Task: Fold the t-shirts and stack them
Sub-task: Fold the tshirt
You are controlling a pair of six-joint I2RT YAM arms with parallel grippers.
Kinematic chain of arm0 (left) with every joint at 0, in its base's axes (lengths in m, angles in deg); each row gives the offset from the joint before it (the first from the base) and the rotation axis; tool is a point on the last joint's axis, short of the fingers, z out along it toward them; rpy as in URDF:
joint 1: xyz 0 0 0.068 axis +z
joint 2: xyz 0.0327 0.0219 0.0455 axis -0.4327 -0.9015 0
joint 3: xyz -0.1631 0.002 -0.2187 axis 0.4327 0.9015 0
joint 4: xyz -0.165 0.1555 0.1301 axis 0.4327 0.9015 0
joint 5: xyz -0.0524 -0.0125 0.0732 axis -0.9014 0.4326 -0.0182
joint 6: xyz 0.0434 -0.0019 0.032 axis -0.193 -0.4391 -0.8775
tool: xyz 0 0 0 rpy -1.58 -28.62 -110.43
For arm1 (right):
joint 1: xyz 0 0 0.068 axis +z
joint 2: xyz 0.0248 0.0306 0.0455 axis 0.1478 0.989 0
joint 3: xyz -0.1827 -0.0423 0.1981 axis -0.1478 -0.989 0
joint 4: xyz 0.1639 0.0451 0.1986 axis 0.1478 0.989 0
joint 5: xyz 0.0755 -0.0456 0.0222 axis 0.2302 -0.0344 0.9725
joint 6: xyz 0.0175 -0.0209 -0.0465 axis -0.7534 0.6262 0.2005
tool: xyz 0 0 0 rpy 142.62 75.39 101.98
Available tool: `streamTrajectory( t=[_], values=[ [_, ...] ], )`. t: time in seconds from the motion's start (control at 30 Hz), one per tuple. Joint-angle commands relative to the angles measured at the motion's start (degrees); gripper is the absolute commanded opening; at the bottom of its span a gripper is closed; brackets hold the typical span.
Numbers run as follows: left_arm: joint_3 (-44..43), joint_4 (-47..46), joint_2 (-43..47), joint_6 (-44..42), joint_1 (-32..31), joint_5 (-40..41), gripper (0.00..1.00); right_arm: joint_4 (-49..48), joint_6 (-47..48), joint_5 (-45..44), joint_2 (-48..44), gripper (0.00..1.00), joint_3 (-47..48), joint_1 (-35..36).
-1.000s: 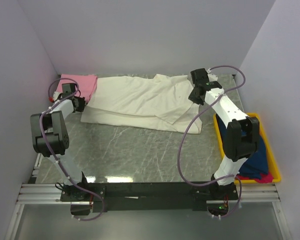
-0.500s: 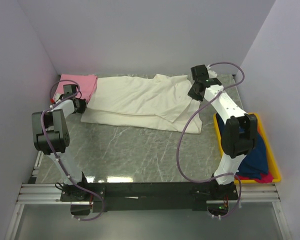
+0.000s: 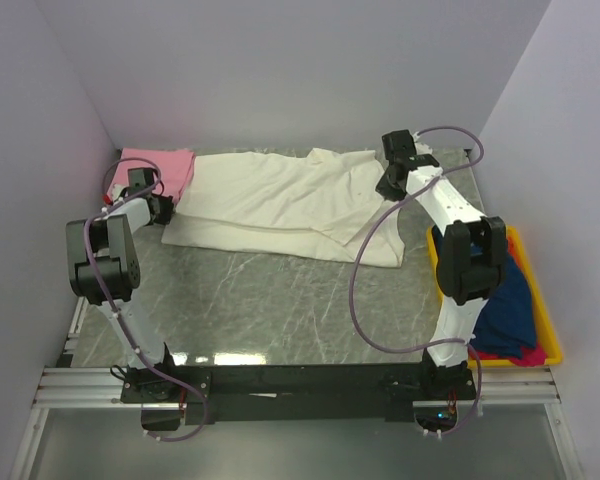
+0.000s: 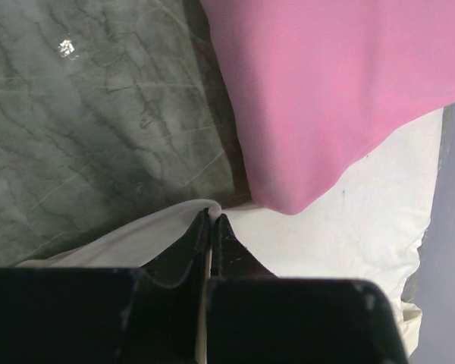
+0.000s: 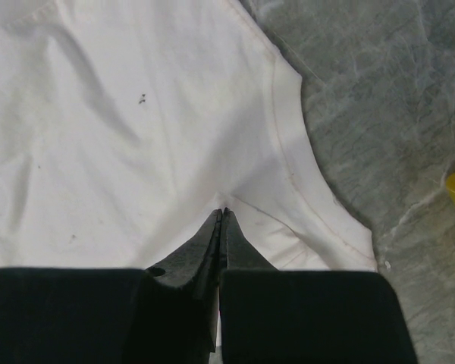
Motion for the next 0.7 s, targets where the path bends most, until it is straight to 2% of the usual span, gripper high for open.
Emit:
streamTrajectory(
  t=[0.0,0.37,0.43,0.5,0.53,0.57,0.63,0.67],
  values=[
    [-2.7,-1.7,-0.8,-0.8,-0.3,-0.7,0.01,-1.0,1.0,-0.9,1.1,0.0,4.1,-0.7],
    [-3.2,-3.2,-1.5,-1.8,-0.3,-1.4,0.01,-1.1,1.9,-0.1,4.0,0.0,6.5,-1.4],
    [-2.8,-4.2,-1.2,-1.8,-0.3,-1.8,0.04,-1.3,2.1,0.6,4.9,0.0,7.0,-1.5],
    [-2.2,-4.8,-1.0,-2.0,-0.3,-1.8,0.16,-1.4,2.9,1.4,5.8,0.03,8.3,-1.9],
    [-2.1,-5.3,-0.8,-2.1,-0.3,-1.9,0.32,-1.3,3.1,2.3,6.9,0.07,9.5,-1.9],
    [-1.4,-5.8,-0.4,-2.3,-0.3,-2.1,0.42,-1.3,3.6,2.7,7.5,0.19,10.0,-1.9],
    [-0.5,-7.3,0.9,-2.8,-0.2,-2.2,0.63,-1.7,4.2,3.8,8.4,0.33,10.9,-1.9],
    [0.5,-7.8,1.6,-3.3,-0.2,-2.2,0.69,-2.2,4.9,4.8,8.6,0.4,11.2,-1.9]
  ],
)
